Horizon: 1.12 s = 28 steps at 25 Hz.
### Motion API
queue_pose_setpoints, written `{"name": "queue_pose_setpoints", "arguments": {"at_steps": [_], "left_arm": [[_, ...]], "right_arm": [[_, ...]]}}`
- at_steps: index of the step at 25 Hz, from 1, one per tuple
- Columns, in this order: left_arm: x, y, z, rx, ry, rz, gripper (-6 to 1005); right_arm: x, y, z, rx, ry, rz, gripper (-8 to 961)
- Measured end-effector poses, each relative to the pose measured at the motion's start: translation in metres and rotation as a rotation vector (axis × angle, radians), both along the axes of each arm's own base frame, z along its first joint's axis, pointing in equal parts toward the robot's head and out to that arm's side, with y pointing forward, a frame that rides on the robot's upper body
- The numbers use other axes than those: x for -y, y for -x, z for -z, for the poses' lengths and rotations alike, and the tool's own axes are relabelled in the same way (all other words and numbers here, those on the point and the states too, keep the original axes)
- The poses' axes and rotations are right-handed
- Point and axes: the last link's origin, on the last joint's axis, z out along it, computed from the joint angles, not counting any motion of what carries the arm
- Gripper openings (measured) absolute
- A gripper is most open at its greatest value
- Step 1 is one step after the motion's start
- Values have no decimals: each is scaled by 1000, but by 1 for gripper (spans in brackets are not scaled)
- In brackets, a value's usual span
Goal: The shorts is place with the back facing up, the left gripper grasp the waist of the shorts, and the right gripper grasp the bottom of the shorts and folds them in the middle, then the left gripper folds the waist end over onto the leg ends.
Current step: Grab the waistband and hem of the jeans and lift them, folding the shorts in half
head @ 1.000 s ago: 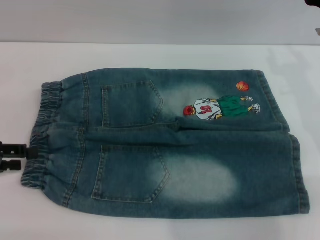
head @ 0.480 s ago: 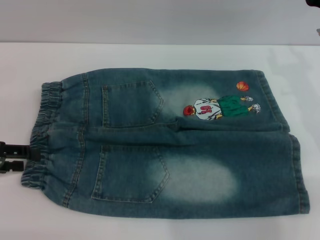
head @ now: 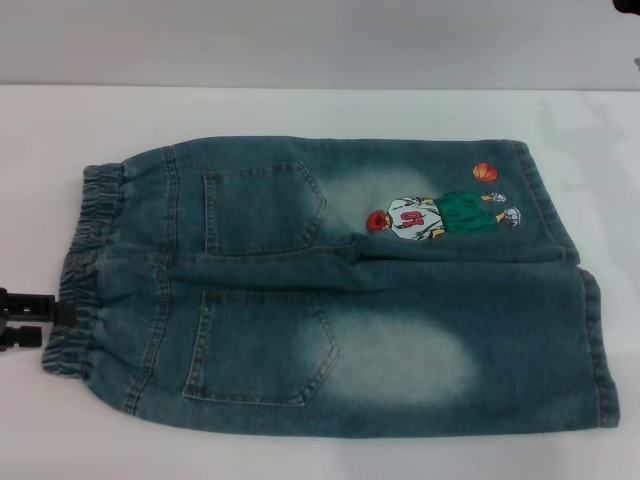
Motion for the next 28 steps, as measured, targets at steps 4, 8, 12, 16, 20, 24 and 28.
{"name": "queue_pose_setpoints", "arguments": {"at_steps": [4,8,12,16,20,24,28], "left_arm": [[0,0,0,-2,3,0,685],[1,0,1,-3,4,-1,684],[0,0,1,-3,3,-1,683],[0,0,1,-3,3,-1,681],[0,0,1,-2,5,2,680],[1,-1,1,1,8,3,679],[1,-1,1,2,10,4,677]], "right_arm": [[0,0,0,0,-1,0,548],[0,0,0,0,-1,-1,547],[0,0,0,0,-1,-1,547],[0,0,0,0,-1,-1,547],[0,0,0,0,-1,-1,546],[0,0,0,0,0,-1,546],[0,0,0,0,0,-1,548]]}}
